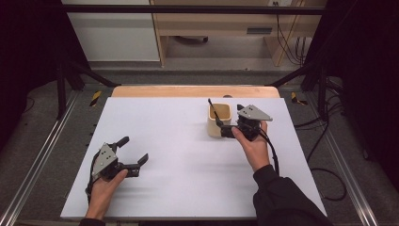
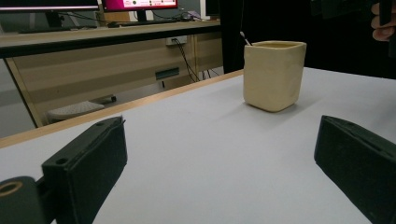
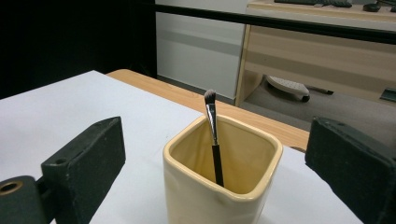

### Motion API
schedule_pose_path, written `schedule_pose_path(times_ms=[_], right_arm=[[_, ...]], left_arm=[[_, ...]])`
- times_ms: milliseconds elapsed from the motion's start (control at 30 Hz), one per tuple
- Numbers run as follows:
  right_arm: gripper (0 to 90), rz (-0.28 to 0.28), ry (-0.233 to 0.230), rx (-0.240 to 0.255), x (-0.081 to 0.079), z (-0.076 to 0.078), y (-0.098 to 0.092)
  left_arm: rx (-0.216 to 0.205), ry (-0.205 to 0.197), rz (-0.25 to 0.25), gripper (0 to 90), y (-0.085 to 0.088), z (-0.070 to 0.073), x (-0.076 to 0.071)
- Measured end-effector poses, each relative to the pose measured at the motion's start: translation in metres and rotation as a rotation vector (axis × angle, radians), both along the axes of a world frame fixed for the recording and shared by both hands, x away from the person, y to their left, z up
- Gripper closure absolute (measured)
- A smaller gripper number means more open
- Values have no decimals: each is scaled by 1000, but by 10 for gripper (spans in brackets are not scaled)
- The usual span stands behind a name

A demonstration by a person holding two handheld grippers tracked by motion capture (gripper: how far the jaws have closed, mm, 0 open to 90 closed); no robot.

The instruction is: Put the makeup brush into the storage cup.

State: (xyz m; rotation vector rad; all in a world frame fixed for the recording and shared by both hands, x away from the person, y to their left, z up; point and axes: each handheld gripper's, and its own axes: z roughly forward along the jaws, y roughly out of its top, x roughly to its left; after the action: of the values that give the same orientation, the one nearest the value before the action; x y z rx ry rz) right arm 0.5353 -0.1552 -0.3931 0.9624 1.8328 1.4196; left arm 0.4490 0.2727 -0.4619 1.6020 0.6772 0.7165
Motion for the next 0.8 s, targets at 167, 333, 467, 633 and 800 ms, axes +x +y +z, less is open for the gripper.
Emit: schedule_pose_path(times_ms=[167, 333, 467, 633, 800], right_arm=[[51, 5, -8, -3, -4, 0, -2], [48, 3, -12, 4, -11, 1, -6], [45, 1, -23, 11, -17, 0, -11], [35, -6, -14, 16, -24, -2, -18], [39, -14, -24, 24, -33, -2, -23]], left_arm=[[7, 0, -3, 20, -2, 0, 0], [2, -7, -2, 19, -2, 1, -2], [17, -15, 0, 19, -1, 1, -3], [9, -14, 12, 19, 2, 2, -3], [11, -24, 13, 18, 2, 4, -6]])
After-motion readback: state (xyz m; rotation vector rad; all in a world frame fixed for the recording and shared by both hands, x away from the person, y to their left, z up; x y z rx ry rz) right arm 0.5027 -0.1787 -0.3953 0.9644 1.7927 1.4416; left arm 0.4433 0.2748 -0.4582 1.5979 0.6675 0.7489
